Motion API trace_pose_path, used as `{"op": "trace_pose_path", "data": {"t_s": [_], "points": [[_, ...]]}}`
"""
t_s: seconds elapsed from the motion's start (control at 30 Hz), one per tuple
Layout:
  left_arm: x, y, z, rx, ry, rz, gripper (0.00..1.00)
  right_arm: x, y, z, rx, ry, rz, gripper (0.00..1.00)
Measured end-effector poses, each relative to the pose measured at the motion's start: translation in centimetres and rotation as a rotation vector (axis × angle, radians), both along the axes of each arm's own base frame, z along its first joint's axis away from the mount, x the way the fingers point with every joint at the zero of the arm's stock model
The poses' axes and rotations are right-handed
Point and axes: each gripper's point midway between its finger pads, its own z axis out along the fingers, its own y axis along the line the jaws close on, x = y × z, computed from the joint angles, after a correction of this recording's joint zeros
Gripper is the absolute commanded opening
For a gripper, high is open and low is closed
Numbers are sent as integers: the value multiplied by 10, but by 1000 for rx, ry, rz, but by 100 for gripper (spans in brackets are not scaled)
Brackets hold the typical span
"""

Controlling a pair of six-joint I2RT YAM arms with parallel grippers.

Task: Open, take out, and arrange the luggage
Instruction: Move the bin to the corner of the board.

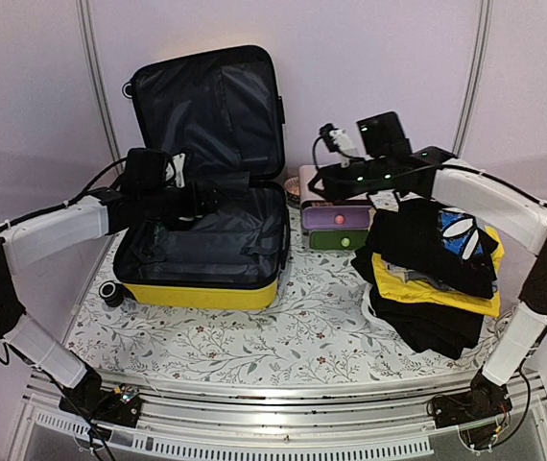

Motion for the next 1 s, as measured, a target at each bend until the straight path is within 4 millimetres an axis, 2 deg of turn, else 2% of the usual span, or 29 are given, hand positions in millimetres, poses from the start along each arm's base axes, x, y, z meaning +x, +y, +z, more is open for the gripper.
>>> {"op": "trace_pose_path", "data": {"t_s": [0.1, 0.2, 0.33, 0.43, 0.6, 0.7, 0.73, 0.77, 1.0], "points": [[-1, 1, -4, 2, 4, 2, 98, -6, 38, -33, -34, 63, 24, 47], [-3, 2, -6, 6, 8, 4, 98, -4, 54, -69, -45, 147, -10, 47], [-4, 4, -5, 7, 4, 7, 98, 8, 53, -110, -54, 233, -126, 47], [-5, 4, -3, 5, -1, 8, 98, 15, 44, -135, -62, 279, -230, 48], [-8, 5, -3, 6, -4, 6, 98, 14, 27, -163, -65, 317, -345, 40], [-10, 6, -4, 4, -6, 4, 98, -3, 11, -188, -90, 365, -369, 24], [-10, 6, -4, 3, -7, 4, 98, -11, 7, -195, -103, 384, -372, 9], [-11, 6, -4, 2, -9, 2, 98, -20, 4, -201, -117, 400, -373, 2], [-11, 2, -1, -21, -17, -11, 98, -73, -5, -213, -152, 462, -384, 1]]}}
